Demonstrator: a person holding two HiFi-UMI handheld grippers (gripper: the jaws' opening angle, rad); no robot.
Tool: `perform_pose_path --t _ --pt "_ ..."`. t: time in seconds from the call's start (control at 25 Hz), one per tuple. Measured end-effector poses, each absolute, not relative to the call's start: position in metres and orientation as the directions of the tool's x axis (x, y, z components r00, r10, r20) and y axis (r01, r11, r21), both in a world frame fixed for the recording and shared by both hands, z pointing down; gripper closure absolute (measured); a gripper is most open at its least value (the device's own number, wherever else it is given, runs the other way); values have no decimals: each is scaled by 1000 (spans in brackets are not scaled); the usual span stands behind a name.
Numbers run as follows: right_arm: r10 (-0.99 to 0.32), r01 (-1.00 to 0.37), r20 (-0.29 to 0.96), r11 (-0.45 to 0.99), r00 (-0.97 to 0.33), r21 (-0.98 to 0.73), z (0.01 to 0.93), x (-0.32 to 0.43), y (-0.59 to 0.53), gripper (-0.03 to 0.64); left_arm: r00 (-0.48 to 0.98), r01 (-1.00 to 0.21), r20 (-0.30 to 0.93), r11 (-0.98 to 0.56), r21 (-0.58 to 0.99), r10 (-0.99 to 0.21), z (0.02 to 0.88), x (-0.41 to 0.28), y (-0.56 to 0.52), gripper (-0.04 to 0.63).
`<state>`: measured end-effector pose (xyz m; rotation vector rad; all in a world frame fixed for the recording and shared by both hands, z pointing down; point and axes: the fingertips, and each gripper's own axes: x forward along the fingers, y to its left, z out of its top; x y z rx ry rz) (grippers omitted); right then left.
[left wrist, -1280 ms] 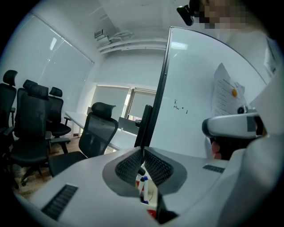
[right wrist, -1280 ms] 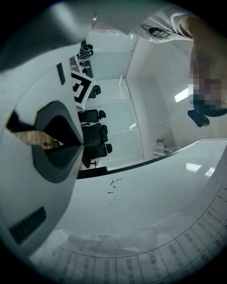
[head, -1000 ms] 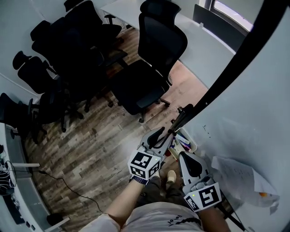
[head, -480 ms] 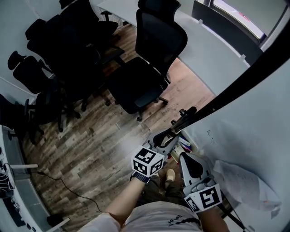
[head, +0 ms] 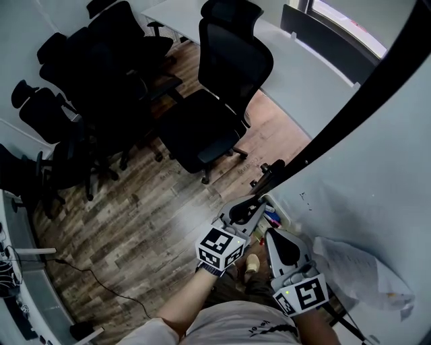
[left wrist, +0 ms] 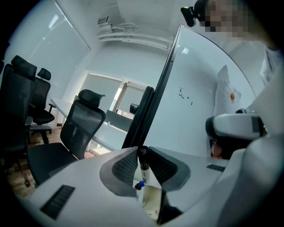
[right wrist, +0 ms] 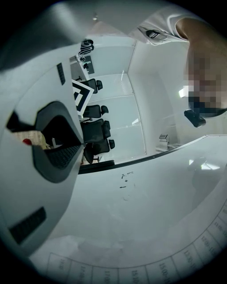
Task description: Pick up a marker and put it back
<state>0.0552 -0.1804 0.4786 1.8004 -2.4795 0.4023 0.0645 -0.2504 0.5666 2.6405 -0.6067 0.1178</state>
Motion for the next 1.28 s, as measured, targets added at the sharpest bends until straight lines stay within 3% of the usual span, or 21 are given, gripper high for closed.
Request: perform_pose_path --t 1.28 --pt "-874 -869 46 473 -484 -147 397 53 -123 605 815 -578 103 -791 201 -570 414 20 -165 511"
